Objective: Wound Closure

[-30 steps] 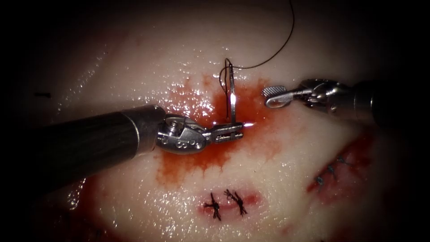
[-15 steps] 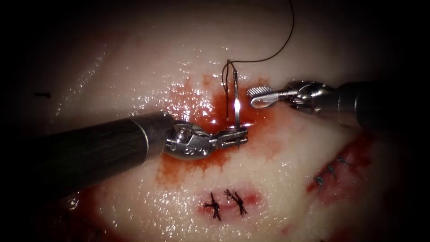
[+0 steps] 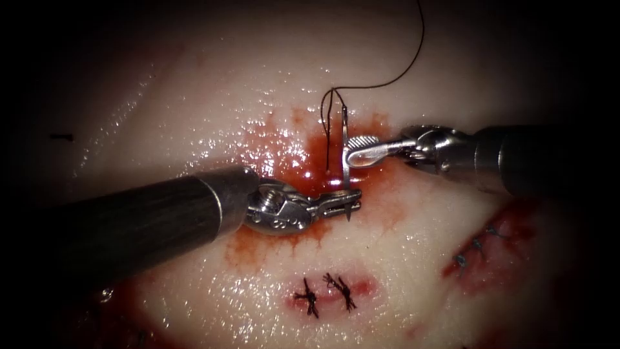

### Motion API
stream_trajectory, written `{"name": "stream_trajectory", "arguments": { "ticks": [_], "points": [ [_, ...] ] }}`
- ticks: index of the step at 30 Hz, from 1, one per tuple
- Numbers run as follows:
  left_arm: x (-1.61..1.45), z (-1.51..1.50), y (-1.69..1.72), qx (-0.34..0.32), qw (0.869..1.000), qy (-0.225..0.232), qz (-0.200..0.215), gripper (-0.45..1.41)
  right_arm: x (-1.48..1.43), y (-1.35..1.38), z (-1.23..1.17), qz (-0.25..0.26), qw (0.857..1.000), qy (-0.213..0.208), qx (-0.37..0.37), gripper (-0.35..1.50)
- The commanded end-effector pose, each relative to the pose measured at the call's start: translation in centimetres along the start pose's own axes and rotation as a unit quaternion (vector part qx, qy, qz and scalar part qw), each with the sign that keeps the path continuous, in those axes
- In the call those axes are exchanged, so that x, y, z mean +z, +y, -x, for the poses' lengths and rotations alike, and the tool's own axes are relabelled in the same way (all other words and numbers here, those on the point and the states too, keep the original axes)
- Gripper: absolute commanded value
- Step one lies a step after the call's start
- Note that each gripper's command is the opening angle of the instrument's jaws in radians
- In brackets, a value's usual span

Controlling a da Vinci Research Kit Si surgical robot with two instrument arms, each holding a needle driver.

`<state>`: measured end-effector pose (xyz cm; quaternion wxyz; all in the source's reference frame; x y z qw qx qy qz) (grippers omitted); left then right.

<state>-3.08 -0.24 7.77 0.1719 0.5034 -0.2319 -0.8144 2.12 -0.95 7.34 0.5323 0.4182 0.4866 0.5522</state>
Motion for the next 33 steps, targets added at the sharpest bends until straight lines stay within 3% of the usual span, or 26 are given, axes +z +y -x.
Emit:
{"name": "stream_trajectory", "arguments": {
  "ticks": [1,22,28,29,30,32,33],
  "points": [
    [0.08,0.03,0.03,0.002,1.000,0.000,0.000,-0.45,0.09,0.03,0.03,-0.001,1.000,-0.001,-0.003,1.37],
    [0.12,-0.09,0.08,0.016,1.000,-0.012,-0.004,-0.45,0.20,0.05,0.03,0.037,0.997,0.012,-0.067,1.13],
    [0.13,-0.09,0.09,0.016,1.000,-0.013,-0.003,-0.45,0.22,0.05,0.01,0.040,0.996,0.014,-0.084,0.93],
    [0.13,-0.09,0.09,0.016,1.000,-0.013,-0.003,-0.45,0.23,0.06,-0.01,0.042,0.994,0.015,-0.101,0.81],
    [0.14,-0.10,0.10,0.017,1.000,-0.014,-0.001,-0.45,0.25,0.08,-0.03,0.044,0.993,0.017,-0.110,0.53],
    [0.13,-0.10,0.09,0.017,1.000,-0.014,-0.001,-0.45,0.25,0.11,-0.02,0.044,0.992,0.017,-0.117,-0.35],
    [0.13,-0.10,0.09,0.020,1.000,-0.014,-0.001,-0.45,0.24,0.12,-0.01,0.044,0.992,0.018,-0.118,-0.35]
  ]
}}
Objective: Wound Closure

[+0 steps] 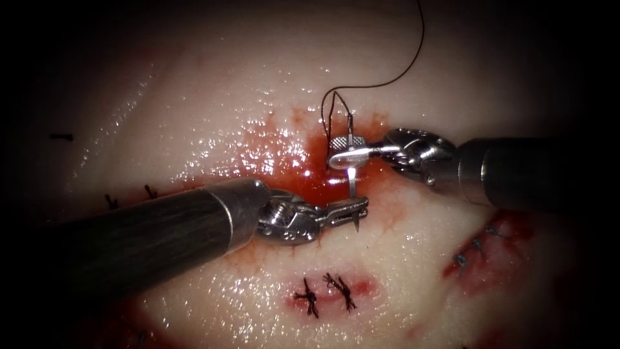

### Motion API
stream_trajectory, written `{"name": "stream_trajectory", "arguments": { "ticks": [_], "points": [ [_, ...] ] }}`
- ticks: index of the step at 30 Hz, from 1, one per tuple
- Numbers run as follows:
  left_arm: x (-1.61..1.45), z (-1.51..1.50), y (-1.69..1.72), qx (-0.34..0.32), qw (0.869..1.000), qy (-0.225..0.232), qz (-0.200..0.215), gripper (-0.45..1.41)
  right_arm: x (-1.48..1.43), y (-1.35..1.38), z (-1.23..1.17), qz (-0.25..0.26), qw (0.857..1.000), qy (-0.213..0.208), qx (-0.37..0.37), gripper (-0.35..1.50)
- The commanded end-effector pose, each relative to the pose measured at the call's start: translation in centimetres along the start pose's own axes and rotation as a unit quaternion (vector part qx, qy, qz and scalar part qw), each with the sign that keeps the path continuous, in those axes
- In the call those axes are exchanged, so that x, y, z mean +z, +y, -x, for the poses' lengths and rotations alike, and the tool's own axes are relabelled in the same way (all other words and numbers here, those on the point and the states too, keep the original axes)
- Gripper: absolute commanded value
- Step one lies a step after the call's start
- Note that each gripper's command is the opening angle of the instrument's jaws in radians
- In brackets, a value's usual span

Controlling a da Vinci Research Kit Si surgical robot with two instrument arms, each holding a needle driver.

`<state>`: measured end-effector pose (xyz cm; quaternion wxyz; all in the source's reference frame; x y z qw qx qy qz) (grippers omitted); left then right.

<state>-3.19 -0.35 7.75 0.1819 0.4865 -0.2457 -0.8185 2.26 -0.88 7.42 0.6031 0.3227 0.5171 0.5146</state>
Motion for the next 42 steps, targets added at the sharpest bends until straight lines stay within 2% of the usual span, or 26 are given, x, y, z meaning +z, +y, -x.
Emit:
{"name": "stream_trajectory", "arguments": {
  "ticks": [1,3,6,7,8,10,11,12,14,15,16,17,18,19,20,21,23,24,25,26,30,36,37,39,42],
  "points": [
    [0.07,0.01,0.02,0.001,1.000,0.002,0.001,-0.45,0.08,0.05,0.08,0.003,1.000,-0.005,-0.001,-0.35],
    [0.07,0.01,0.02,0.004,1.000,0.002,0.001,-0.45,0.05,0.09,0.16,0.039,0.999,-0.026,-0.007,-0.35],
    [0.08,0.01,0.01,0.004,1.000,0.001,0.001,-0.42,0.03,0.13,0.17,0.036,0.999,-0.029,-0.007,-0.35],
    [0.10,0.02,0.00,0.000,1.000,-0.002,0.003,0.89,0.00,0.14,0.14,0.031,0.999,-0.032,-0.006,-0.35],
    [0.10,0.02,0.00,0.000,1.000,-0.002,0.003,0.89,0.00,0.14,0.14,0.031,0.999,-0.032,-0.006,-0.35],
    [0.12,0.03,0.00,-0.056,0.998,-0.011,0.012,1.20,-0.06,0.14,0.08,0.020,0.999,-0.028,-0.023,-0.35],
    [0.12,0.04,0.00,-0.076,0.997,-0.012,0.020,1.23,-0.08,0.14,0.05,0.015,0.999,-0.024,-0.033,-0.35],
    [0.09,0.05,0.01,-0.100,0.994,-0.011,0.041,1.25,-0.14,0.14,-0.03,-0.001,0.997,0.000,-0.081,-0.35],
    [0.04,0.07,0.02,-0.120,0.992,-0.002,0.051,1.25,-0.19,0.15,-0.08,-0.030,0.992,0.030,-0.121,-0.35],
    [-0.02,0.14,0.01,-0.163,0.984,0.016,0.068,0.84,-0.26,0.16,-0.14,-0.038,0.987,0.042,-0.153,-0.35],
    [-0.02,0.14,0.01,-0.163,0.984,0.016,0.068,0.84,-0.26,0.16,-0.14,-0.038,0.987,0.042,-0.153,-0.35],
    [-0.06,0.22,0.01,-0.200,0.975,0.032,0.089,0.37,-0.26,0.16,-0.13,-0.041,0.985,0.054,-0.159,-0.35],
    [-0.08,0.27,0.01,-0.219,0.969,0.041,0.102,0.17,-0.25,0.16,-0.11,-0.041,0.982,0.058,-0.174,-0.35],
    [-0.08,0.41,0.00,-0.283,0.946,0.061,0.149,-0.08,-0.21,0.16,-0.07,-0.039,0.977,0.063,-0.201,-0.35],
    [-0.07,0.55,0.02,-0.298,0.934,0.071,0.186,-0.27,-0.18,0.16,-0.04,-0.041,0.971,0.066,-0.227,-0.35],
    [-0.07,0.62,0.03,-0.302,0.932,0.066,0.189,-0.45,-0.17,0.16,-0.03,-0.046,0.969,0.065,-0.233,-0.35],
    [-0.07,0.69,0.04,-0.307,0.931,0.060,0.188,-0.45,-0.16,0.16,-0.02,-0.046,0.968,0.067,-0.239,-0.35],
    [-0.02,0.94,0.04,-0.310,0.931,0.024,0.194,-0.45,-0.16,0.15,-0.03,-0.045,0.964,0.067,-0.253,-0.35],
    [-0.02,0.94,0.04,-0.310,0.931,0.024,0.194,-0.45,-0.16,0.15,-0.03,-0.045,0.964,0.067,-0.253,-0.35],
    [0.04,1.10,0.08,-0.300,0.933,-0.017,0.200,-0.45,-0.16,0.15,-0.04,-0.043,0.962,0.068,-0.261,-0.35],
    [0.21,1.34,0.24,-0.286,0.930,-0.055,0.223,-0.45,-0.14,0.15,-0.04,-0.046,0.960,0.072,-0.267,-0.35],
    [0.39,1.44,0.34,-0.272,0.926,-0.098,0.243,-0.45,-0.13,0.15,-0.05,-0.045,0.958,0.073,-0.272,-0.35],
    [0.43,1.45,0.36,-0.267,0.921,-0.115,0.259,-0.45,-0.13,0.15,-0.05,-0.045,0.958,0.075,-0.272,-0.35],
    [0.49,1.45,0.36,-0.254,0.919,-0.127,0.274,-0.45,-0.13,0.15,-0.05,-0.045,0.958,0.076,-0.272,-0.35],
    [0.62,1.45,0.35,-0.248,0.919,-0.133,0.277,-0.45,-0.12,0.15,-0.04,-0.045,0.957,0.076,-0.275,-0.35]
  ]
}}
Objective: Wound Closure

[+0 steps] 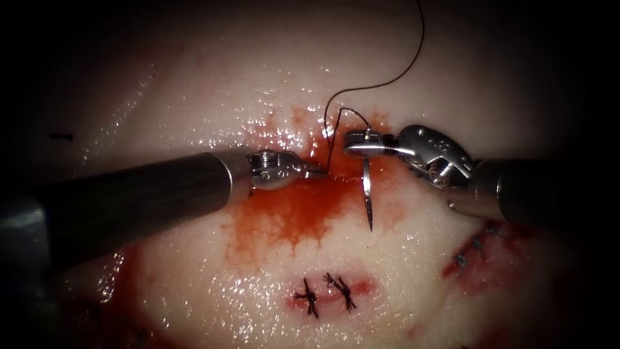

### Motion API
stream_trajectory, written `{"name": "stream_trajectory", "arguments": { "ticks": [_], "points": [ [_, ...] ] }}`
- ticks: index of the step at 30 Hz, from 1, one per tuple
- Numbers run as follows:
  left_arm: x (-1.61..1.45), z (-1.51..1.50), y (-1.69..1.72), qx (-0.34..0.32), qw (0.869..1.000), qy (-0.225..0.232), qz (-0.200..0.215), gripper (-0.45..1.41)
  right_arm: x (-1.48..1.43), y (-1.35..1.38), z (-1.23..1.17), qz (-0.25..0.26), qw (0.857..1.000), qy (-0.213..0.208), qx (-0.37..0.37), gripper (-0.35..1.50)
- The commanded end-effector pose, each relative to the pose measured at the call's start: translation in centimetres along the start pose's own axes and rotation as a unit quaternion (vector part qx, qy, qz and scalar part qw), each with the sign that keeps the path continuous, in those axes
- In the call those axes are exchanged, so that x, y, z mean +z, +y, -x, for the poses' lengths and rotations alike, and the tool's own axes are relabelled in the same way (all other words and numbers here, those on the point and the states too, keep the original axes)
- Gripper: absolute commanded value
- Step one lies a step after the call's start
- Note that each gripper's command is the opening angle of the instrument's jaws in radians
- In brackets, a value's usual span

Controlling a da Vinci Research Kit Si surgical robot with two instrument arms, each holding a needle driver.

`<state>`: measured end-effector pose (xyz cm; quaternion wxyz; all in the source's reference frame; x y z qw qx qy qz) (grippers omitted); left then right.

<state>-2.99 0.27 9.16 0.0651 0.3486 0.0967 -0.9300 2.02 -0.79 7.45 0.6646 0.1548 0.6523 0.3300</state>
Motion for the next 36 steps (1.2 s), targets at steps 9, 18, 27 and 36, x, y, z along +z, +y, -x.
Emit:
{"name": "stream_trajectory", "arguments": {
  "ticks": [9,18,27,36],
  "points": [
    [0.33,0.06,-0.14,0.040,0.994,-0.093,0.041,-0.45,0.10,0.02,0.10,-0.002,1.000,0.001,-0.027,-0.35],
    [0.18,0.23,-0.03,0.049,0.973,-0.182,0.135,0.32,0.09,0.17,0.13,-0.007,0.993,0.049,-0.108,-0.35],
    [0.07,0.34,0.06,0.039,0.973,-0.182,0.135,0.42,0.25,0.16,0.28,0.000,0.975,0.095,-0.203,-0.35],
    [0.04,0.39,0.11,0.017,0.980,-0.148,0.128,0.54,0.58,0.17,0.32,0.008,0.931,0.110,-0.348,-0.35]
  ]
}}
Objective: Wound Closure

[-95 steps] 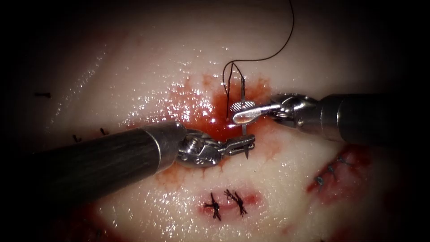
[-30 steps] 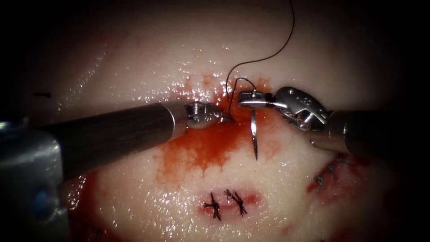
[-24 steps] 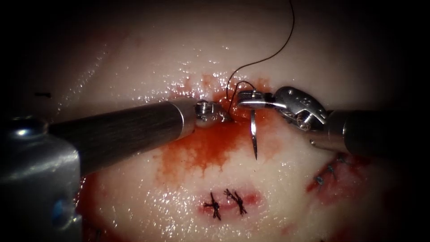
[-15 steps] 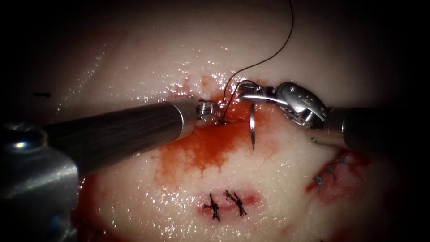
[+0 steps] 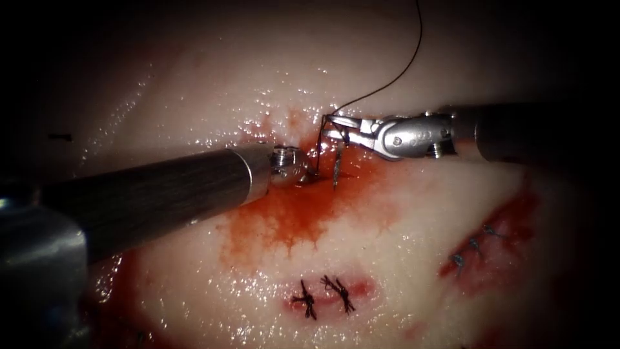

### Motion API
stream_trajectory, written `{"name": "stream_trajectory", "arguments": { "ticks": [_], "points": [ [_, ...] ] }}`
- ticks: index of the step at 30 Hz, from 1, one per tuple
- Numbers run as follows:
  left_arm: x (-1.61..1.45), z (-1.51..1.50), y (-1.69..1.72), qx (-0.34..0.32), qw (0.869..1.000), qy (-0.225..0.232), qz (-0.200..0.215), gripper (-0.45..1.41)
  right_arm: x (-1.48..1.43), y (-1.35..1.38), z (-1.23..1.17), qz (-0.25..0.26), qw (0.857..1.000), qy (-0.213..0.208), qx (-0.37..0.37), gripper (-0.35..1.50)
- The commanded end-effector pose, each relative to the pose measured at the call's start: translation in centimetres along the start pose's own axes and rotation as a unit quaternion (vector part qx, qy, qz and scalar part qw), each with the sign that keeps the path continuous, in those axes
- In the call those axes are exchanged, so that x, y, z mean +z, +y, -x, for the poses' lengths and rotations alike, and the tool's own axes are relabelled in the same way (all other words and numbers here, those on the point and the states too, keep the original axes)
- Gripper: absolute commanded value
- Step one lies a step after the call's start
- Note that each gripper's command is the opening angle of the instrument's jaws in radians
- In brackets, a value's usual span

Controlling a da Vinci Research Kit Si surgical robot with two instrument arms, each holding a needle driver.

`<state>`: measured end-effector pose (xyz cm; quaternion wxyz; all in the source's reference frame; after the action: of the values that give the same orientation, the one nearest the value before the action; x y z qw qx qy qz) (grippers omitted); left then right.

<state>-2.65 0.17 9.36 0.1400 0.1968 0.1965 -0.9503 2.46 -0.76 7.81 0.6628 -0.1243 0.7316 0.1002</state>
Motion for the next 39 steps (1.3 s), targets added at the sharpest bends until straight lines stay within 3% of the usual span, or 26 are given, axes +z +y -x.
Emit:
{"name": "stream_trajectory", "arguments": {
  "ticks": [1,14,36,39],
  "points": [
    [0.07,-0.02,-0.05,-0.001,1.000,0.003,0.000,0.54,0.11,-0.01,0.09,-0.001,1.000,0.000,-0.003,-0.35],
    [0.04,0.09,0.04,-0.019,1.000,0.013,-0.003,0.84,0.13,-0.12,0.45,-0.004,1.000,-0.018,-0.024,-0.35],
    [-0.11,0.12,0.08,-0.055,0.997,0.058,-0.017,0.84,0.11,-0.32,0.51,0.018,0.998,-0.031,-0.043,-0.35],
    [-0.37,0.12,0.18,-0.074,0.995,0.055,-0.046,0.79,0.16,-0.33,0.50,0.018,0.998,-0.033,-0.043,-0.35]
  ]
}}
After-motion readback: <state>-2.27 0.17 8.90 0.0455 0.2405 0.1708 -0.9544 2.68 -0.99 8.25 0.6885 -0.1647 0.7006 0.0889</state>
